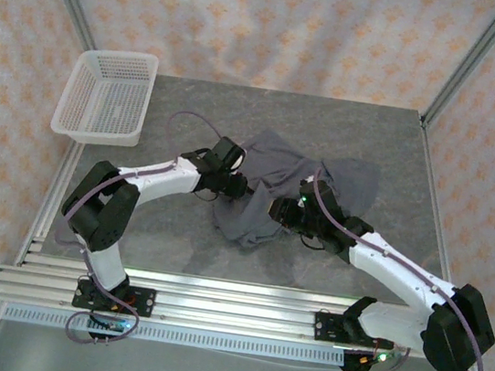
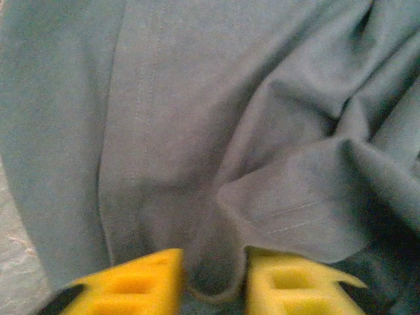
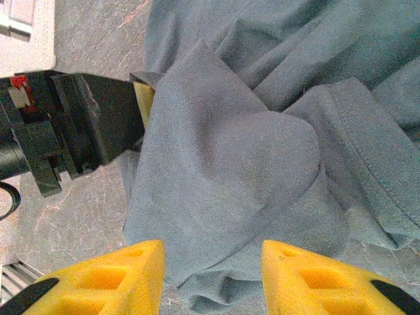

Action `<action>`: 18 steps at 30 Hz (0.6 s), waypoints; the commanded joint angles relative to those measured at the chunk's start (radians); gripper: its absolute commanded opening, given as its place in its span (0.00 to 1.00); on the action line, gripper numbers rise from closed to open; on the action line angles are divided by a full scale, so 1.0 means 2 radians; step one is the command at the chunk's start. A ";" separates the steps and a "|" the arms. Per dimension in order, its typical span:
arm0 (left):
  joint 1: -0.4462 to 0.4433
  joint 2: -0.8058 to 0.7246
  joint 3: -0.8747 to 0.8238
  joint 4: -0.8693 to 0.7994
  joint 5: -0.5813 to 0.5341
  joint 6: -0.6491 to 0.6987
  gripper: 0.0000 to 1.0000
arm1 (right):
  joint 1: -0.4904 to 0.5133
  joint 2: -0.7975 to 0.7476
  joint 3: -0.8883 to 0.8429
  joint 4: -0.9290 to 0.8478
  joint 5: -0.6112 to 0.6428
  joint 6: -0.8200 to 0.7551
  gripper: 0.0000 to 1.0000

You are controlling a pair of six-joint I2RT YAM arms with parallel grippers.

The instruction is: Fold the inside-out t-shirt

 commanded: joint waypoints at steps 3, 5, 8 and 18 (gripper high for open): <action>0.013 -0.057 0.000 0.056 0.088 -0.053 0.00 | 0.014 -0.014 0.022 0.002 0.007 -0.036 0.47; 0.017 -0.095 -0.006 0.078 0.133 -0.093 0.00 | 0.034 -0.017 0.035 0.002 0.038 -0.065 0.53; 0.016 -0.141 -0.007 0.077 0.171 -0.128 0.00 | 0.064 -0.021 0.053 0.023 0.096 -0.105 0.58; 0.016 -0.223 -0.016 0.018 0.160 -0.124 0.00 | 0.076 0.018 0.079 0.115 0.182 -0.162 0.67</action>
